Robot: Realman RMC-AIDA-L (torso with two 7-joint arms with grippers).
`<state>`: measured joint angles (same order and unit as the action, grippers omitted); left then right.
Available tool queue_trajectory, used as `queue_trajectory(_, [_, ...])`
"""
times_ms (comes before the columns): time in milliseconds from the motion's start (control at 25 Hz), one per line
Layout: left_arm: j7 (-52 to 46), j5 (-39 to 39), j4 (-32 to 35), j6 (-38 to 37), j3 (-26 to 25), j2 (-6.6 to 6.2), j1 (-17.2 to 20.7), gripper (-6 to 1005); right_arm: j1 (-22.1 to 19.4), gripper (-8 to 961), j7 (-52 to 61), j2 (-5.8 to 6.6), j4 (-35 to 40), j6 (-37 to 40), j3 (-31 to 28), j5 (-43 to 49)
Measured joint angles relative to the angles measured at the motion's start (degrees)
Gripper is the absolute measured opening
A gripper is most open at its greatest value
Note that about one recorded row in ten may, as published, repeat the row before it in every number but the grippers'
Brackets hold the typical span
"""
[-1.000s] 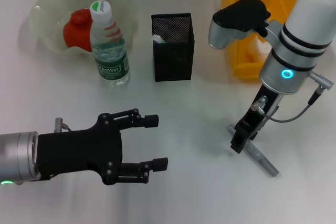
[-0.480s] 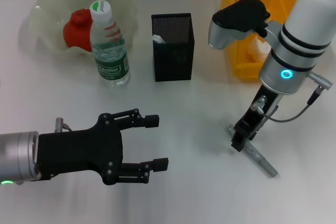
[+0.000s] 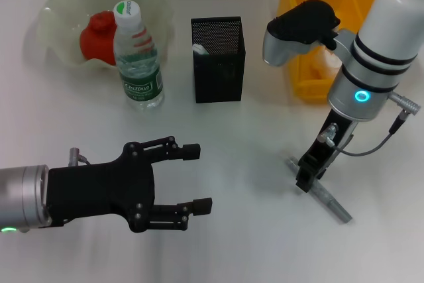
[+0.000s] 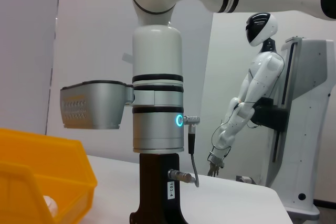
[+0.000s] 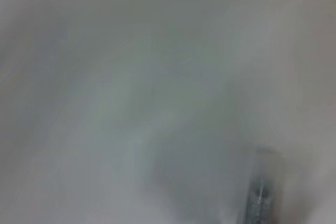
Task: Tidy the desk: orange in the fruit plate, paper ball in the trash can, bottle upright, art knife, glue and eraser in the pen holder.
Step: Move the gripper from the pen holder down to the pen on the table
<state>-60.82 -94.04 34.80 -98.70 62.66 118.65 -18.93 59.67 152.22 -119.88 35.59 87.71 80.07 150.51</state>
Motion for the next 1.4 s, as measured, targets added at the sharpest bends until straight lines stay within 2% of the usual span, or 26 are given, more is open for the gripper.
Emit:
queue_trajectory(760, [0.00, 0.00, 0.00, 0.00, 0.00, 0.00, -0.06, 829, 0.00, 346, 0.01, 0.00, 0.00, -0.54, 0.35, -0.04])
queue_trajectory(1040, [0.00, 0.00, 0.00, 0.21, 0.00, 0.00, -0.06, 829, 0.00, 287, -0.08, 0.00, 0.01, -0.54, 0.43, -0.04])
queue_trajectory(1400, [0.00, 0.00, 0.00, 0.31, 0.00, 0.00, -0.07, 829, 0.00, 275, -0.06, 0.00, 0.51, -0.60, 3.91, -1.62])
